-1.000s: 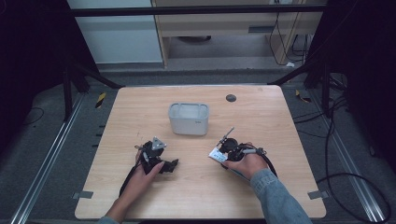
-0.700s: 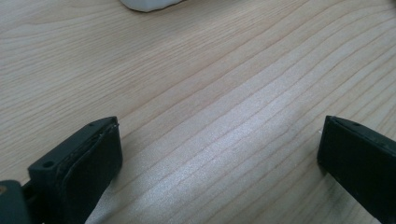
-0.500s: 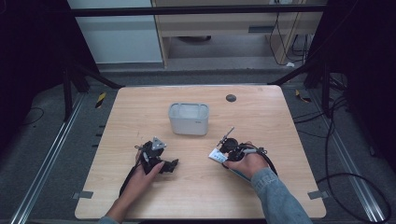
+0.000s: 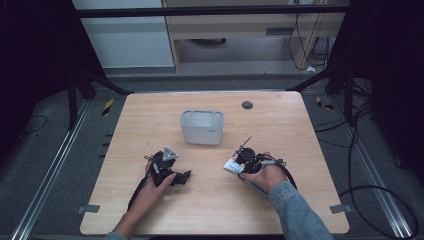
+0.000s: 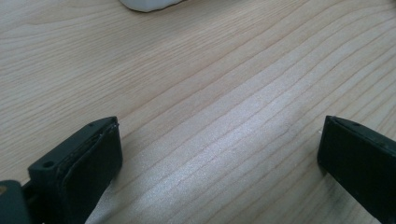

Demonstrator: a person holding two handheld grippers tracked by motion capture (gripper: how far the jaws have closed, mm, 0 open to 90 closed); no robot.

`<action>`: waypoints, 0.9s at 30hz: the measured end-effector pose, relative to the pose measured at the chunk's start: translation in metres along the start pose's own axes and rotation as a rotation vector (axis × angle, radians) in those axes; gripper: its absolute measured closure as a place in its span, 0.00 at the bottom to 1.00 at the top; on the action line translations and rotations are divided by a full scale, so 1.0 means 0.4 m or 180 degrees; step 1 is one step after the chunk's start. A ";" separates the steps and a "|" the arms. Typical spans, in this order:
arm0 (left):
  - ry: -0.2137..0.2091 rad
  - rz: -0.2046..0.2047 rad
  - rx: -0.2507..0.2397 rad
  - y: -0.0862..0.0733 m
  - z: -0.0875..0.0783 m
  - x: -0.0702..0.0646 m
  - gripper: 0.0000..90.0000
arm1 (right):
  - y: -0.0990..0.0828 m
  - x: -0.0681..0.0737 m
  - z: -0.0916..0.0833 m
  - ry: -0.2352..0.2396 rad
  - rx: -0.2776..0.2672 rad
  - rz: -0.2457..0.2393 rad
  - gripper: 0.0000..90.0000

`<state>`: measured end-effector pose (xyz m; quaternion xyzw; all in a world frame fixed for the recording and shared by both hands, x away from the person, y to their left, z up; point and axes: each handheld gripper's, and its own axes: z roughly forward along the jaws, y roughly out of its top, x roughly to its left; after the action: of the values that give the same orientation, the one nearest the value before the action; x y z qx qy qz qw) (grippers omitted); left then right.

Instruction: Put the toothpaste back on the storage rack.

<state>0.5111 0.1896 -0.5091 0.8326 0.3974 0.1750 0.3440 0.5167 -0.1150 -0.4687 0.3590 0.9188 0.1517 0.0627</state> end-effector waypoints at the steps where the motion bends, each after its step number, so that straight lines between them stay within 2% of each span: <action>1: 0.0000 -0.0001 0.0000 0.000 0.000 0.000 0.00 | 0.001 0.000 -0.001 0.0012 0.0014 -0.0007 0.75; 4: -0.0001 0.0000 0.0001 0.000 0.000 0.000 0.00 | 0.002 0.001 -0.003 0.0021 0.0031 0.0023 0.77; 8: 0.0000 0.0001 0.0001 0.000 0.000 0.000 0.00 | 0.001 0.000 -0.012 0.0027 -0.0015 0.0040 0.84; 13: -0.0001 0.0000 0.0000 0.000 0.000 0.000 0.00 | -0.007 -0.005 -0.016 0.0081 -0.0078 0.0090 0.86; 22: 0.0000 0.0000 0.0000 0.000 0.000 0.000 0.00 | -0.013 -0.004 -0.030 0.0022 -0.0149 0.0164 0.88; 27: 0.0000 -0.0001 0.0000 0.000 0.000 0.000 0.00 | -0.019 -0.016 -0.072 -0.0017 -0.0243 0.0205 0.88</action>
<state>0.5111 0.1896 -0.5090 0.8325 0.3974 0.1749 0.3440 0.5099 -0.1313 -0.4440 0.3862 0.9001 0.1875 0.0739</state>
